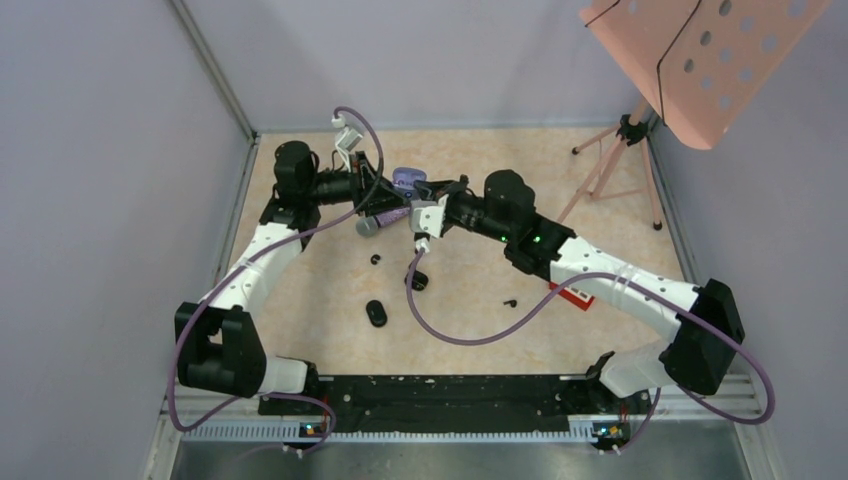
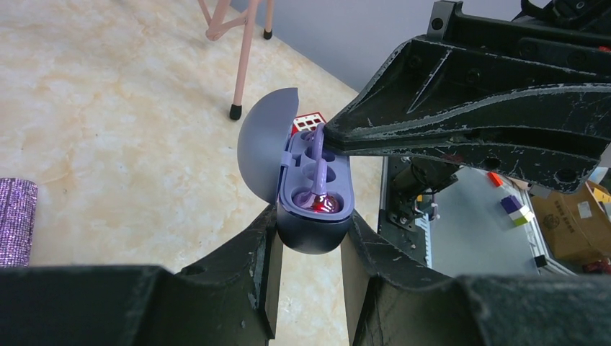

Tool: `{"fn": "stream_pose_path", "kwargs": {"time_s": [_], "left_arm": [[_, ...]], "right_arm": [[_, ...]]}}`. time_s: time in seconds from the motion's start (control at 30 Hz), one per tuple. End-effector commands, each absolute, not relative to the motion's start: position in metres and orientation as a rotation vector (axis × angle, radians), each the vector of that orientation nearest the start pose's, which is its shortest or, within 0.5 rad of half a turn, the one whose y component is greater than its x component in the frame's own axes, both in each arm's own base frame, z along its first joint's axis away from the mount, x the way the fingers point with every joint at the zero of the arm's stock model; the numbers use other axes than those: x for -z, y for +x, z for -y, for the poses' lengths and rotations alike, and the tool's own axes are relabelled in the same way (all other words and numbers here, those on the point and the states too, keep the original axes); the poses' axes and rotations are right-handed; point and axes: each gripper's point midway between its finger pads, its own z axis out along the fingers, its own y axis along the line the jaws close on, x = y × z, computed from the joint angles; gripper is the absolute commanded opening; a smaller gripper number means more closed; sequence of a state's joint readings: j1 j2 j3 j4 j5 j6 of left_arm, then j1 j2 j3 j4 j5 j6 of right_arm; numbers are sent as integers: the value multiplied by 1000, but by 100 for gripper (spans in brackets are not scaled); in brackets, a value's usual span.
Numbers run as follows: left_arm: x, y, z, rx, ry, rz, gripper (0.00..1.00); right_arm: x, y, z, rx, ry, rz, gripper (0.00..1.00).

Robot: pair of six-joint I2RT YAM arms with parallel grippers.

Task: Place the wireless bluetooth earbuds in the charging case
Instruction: Place the earbud in the charging case, then close the charging case.

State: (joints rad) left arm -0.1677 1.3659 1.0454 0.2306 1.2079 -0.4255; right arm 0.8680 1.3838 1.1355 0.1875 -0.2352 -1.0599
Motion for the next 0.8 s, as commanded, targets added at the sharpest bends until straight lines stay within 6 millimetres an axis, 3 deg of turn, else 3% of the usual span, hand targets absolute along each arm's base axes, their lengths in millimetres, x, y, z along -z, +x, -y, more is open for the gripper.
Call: {"fn": "stream_pose_path", "kwargs": {"time_s": [0.0, 0.2, 0.27, 0.37, 0.53, 0.77], "left_arm": [[-324, 297, 223, 1341, 831, -1533, 0], [-312, 299, 220, 1281, 871, -1550, 0], [-305, 301, 219, 1256, 893, -1557, 0], [-299, 300, 219, 1232, 937, -1548, 0], [-287, 296, 217, 1169, 1040, -1510, 0], [-286, 284, 222, 1114, 1163, -1457, 0]], "right_arm": [[-340, 293, -371, -106, -1476, -793, 4], [-370, 292, -342, -223, -1440, -938, 33], [-381, 290, -331, -291, -1409, -999, 48], [-381, 292, -321, -386, -1371, -1131, 67], [-340, 298, -330, -593, -1435, -1398, 73], [-317, 288, -359, -835, -1519, -1428, 74]]}}
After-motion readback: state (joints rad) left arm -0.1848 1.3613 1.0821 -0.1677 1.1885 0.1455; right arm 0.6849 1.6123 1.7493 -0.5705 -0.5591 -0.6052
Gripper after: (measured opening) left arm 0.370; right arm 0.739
